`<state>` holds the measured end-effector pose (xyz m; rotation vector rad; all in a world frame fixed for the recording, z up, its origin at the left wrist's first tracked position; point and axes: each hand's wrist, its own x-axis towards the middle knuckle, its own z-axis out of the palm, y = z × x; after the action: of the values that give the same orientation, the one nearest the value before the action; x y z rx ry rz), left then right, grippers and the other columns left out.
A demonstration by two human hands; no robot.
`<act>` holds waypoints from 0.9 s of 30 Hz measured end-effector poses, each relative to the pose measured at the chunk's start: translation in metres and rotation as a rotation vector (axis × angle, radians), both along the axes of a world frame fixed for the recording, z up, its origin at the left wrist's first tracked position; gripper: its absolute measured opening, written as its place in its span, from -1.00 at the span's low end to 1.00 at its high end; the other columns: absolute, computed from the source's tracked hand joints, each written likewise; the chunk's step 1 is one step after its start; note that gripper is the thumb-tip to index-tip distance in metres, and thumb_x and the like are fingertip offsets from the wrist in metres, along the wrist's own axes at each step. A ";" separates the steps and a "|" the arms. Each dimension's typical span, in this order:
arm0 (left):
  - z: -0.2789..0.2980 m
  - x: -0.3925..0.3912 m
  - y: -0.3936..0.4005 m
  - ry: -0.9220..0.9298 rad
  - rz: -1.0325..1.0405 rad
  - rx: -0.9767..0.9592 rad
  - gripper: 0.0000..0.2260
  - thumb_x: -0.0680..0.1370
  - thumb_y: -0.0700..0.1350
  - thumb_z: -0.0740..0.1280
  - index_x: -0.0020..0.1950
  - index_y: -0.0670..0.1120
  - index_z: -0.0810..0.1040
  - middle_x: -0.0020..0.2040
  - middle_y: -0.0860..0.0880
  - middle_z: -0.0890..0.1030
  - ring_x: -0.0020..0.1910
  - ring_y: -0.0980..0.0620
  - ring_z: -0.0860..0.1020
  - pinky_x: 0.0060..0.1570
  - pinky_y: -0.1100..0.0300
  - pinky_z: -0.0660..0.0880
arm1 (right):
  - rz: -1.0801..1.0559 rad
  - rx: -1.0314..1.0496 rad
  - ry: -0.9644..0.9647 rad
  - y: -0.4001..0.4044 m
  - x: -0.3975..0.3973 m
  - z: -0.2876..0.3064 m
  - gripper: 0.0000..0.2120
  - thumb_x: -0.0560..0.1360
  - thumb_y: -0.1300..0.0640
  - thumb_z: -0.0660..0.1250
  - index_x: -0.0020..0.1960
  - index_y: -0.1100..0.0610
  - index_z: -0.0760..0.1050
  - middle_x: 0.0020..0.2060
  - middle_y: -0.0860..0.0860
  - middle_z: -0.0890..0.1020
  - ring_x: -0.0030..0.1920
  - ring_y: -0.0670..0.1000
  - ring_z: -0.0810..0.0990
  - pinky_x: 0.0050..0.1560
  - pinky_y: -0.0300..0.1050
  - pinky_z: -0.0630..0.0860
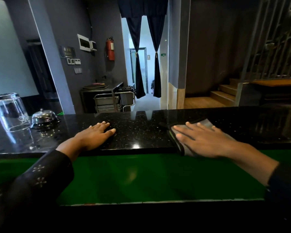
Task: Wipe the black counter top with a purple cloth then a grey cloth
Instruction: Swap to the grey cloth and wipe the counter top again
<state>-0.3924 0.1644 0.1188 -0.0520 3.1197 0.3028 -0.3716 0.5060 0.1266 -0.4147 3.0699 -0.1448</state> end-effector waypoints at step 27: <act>0.008 -0.016 0.130 0.028 -0.233 0.077 -0.47 0.60 0.21 -0.09 0.55 0.09 0.00 0.58 -0.02 -0.01 0.55 -0.12 -0.08 0.45 -0.16 -0.22 | -0.226 -0.378 0.265 -0.080 -0.021 -0.006 -0.65 0.59 0.02 0.09 0.32 -0.02 0.47 0.27 0.10 0.55 0.23 0.17 0.51 0.18 0.03 0.42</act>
<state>-0.4087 0.2941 0.1273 0.3164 3.0949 0.4211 -0.3925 0.4257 0.1206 -0.0991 3.3398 -0.7423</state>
